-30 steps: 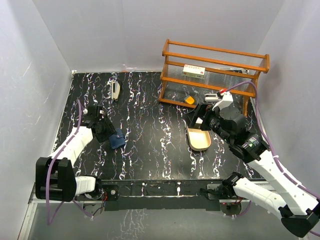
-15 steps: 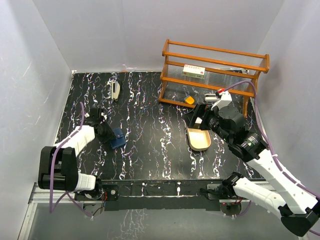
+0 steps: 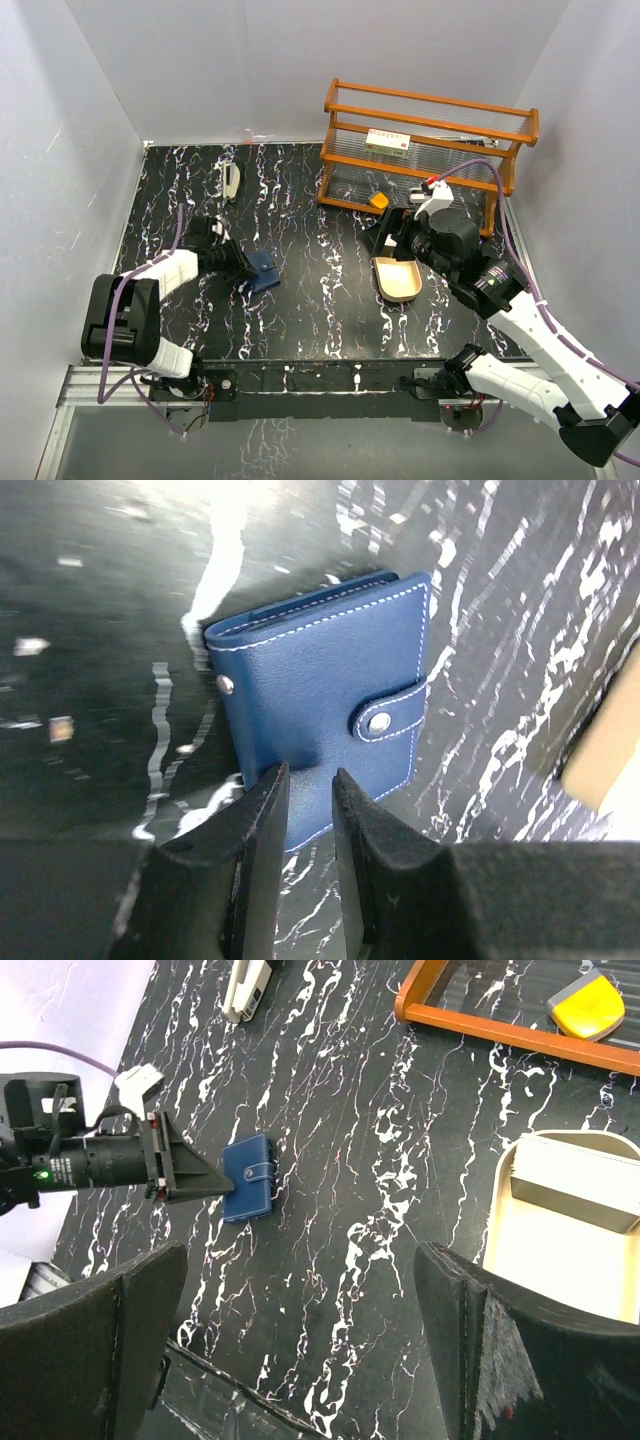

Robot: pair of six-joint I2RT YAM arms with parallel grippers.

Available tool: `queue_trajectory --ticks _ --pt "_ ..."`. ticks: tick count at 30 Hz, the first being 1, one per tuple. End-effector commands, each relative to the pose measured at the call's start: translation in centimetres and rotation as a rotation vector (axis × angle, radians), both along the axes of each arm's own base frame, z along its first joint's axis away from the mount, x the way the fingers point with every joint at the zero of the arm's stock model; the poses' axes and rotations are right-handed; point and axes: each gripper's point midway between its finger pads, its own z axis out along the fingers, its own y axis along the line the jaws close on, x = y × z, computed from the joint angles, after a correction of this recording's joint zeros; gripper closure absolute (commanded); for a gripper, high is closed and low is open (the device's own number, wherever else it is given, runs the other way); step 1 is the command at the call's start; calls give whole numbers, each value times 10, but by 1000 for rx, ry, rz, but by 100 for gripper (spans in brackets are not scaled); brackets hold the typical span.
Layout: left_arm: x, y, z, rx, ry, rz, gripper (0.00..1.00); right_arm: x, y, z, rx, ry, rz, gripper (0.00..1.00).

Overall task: Put the credit cards into the card holder
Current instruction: Move the card holder to the center of the board.

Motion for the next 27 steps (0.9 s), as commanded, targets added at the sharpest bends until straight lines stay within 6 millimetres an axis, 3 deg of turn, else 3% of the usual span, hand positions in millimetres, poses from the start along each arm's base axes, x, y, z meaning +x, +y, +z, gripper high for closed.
queue_trajectory --ticks 1,9,13,18,23,27 --pt "-36 -32 -21 -28 102 -133 76 2 4 25 59 -47 6 5" --pt "-43 -85 -17 -97 78 -265 76 3 11 8 35 15 31 12" --pt "-40 -92 -2 -144 45 -249 74 0 26 -10 19 91 100 23" --pt "-25 -78 44 -70 -87 -208 59 1 39 -41 10 206 124 54" --pt "-14 -50 106 46 -269 -132 37 1 61 -57 26 265 157 56" --pt "-17 -28 158 99 -435 -89 27 -1 83 -75 -42 312 158 57"
